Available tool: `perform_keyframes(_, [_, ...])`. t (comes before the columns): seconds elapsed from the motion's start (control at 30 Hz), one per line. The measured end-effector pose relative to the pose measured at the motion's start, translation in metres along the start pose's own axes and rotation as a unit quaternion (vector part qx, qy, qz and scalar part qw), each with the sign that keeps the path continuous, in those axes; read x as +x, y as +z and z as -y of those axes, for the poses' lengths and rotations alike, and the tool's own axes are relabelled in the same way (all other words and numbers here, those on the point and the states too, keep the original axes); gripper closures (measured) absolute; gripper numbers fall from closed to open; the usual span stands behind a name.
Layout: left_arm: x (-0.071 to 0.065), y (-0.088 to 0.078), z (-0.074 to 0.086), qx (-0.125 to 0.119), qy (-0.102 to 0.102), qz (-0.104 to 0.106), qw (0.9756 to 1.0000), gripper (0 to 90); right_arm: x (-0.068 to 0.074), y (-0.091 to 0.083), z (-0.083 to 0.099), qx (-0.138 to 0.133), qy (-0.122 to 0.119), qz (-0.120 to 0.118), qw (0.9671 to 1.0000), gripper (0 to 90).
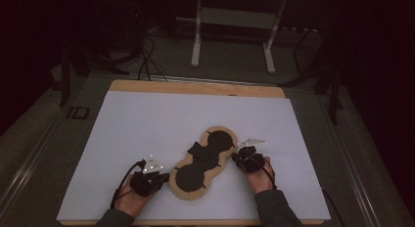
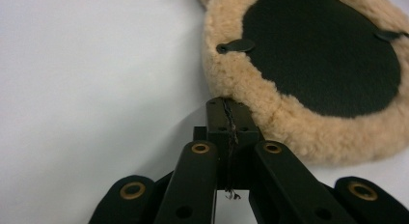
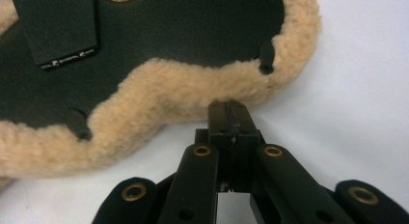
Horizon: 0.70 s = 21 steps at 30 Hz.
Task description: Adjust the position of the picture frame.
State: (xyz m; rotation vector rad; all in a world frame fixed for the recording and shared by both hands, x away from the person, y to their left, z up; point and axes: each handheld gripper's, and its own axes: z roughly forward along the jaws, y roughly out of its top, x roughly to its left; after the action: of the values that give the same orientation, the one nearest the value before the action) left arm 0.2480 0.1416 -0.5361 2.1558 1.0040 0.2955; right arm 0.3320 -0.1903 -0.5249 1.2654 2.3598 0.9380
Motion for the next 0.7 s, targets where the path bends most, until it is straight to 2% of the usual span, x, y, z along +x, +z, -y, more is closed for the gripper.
perform_keyframes(0.1, [-0.008, 0.004, -0.001, 0.0, 0.008, 0.006, 0.9999, 90.0, 0.002, 0.003, -0.002, 0.002, -0.002, -0.005, 1.0, 90.0])
perform_keyframes(0.23, [-0.015, 0.007, -0.003, 0.003, 0.019, 0.013, 0.9997, 90.0, 0.006, 0.01, -0.004, 0.007, -0.011, -0.001, 0.9999, 90.0])
perform_keyframes(0.37, [-0.018, 0.009, -0.004, 0.002, 0.022, 0.018, 0.9996, 90.0, 0.005, 0.011, -0.006, 0.009, -0.003, -0.001, 1.0, 90.0])
perform_keyframes(0.6, [-0.026, 0.012, -0.005, -0.001, 0.025, 0.025, 0.9994, 90.0, 0.002, 0.011, -0.01, 0.01, -0.002, 0.0, 0.9999, 90.0])
perform_keyframes(0.7, [-0.027, 0.013, -0.005, -0.001, 0.025, 0.03, 0.9992, 90.0, 0.001, 0.012, -0.01, 0.008, 0.011, -0.002, 0.9999, 90.0])
